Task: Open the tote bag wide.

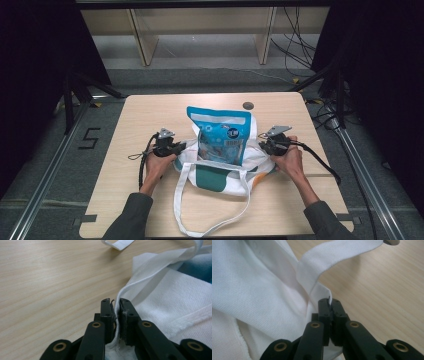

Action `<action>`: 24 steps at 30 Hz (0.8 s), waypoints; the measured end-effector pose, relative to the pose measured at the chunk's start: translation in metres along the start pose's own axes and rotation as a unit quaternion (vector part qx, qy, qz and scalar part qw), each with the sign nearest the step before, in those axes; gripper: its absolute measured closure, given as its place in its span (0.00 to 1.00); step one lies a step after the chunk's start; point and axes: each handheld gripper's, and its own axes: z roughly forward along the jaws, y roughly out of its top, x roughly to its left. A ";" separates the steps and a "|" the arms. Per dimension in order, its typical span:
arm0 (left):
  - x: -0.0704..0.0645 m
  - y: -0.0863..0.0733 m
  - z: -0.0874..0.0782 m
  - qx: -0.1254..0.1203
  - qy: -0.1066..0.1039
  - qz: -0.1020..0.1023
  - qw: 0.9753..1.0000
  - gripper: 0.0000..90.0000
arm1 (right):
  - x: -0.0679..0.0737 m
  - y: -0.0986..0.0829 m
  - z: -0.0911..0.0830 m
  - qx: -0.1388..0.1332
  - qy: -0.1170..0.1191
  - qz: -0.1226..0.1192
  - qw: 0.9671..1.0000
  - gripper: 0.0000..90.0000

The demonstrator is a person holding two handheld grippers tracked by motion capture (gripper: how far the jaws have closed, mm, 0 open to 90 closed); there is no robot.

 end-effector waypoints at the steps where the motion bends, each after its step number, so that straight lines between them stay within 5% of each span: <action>1: 0.002 0.002 -0.005 0.006 -0.003 -0.005 1.000 0.85 | -0.001 0.001 -0.003 -0.004 -0.007 0.000 1.000 0.96; 3: 0.003 0.008 -0.014 -0.024 -0.019 -0.054 0.998 0.77 | -0.004 0.003 -0.010 -0.022 -0.003 0.021 1.000 0.87; 7: 0.001 0.026 -0.045 -0.064 -0.038 -0.098 0.992 0.67 | -0.011 0.013 -0.040 -0.071 0.016 0.040 0.997 0.74; 9: -0.007 0.033 -0.061 -0.076 -0.054 -0.088 0.992 0.67 | -0.012 0.018 -0.059 -0.104 0.025 0.044 0.993 0.73; 12: -0.030 0.032 -0.079 -0.067 -0.070 -0.048 0.994 0.68 | -0.001 0.023 -0.085 -0.123 0.047 0.040 0.991 0.73; 16: -0.060 0.009 -0.091 -0.042 -0.098 -0.012 0.994 0.69 | 0.028 0.015 -0.099 -0.098 0.084 0.000 0.992 0.76; 18: -0.067 -0.005 -0.095 -0.035 -0.111 -0.020 0.993 0.69 | 0.041 0.009 -0.098 -0.084 0.101 -0.015 0.991 0.76; 20: -0.071 -0.017 -0.100 -0.029 -0.102 -0.012 0.994 0.66 | 0.052 0.003 -0.095 -0.070 0.123 -0.021 0.990 0.74; 22: -0.072 -0.028 -0.103 -0.017 -0.063 0.003 0.998 0.62 | 0.061 -0.002 -0.090 -0.063 0.134 -0.025 0.989 0.67; 24: -0.069 -0.038 -0.099 -0.011 -0.072 -0.018 0.997 0.58 | 0.068 -0.005 -0.083 -0.043 0.141 -0.030 0.989 0.63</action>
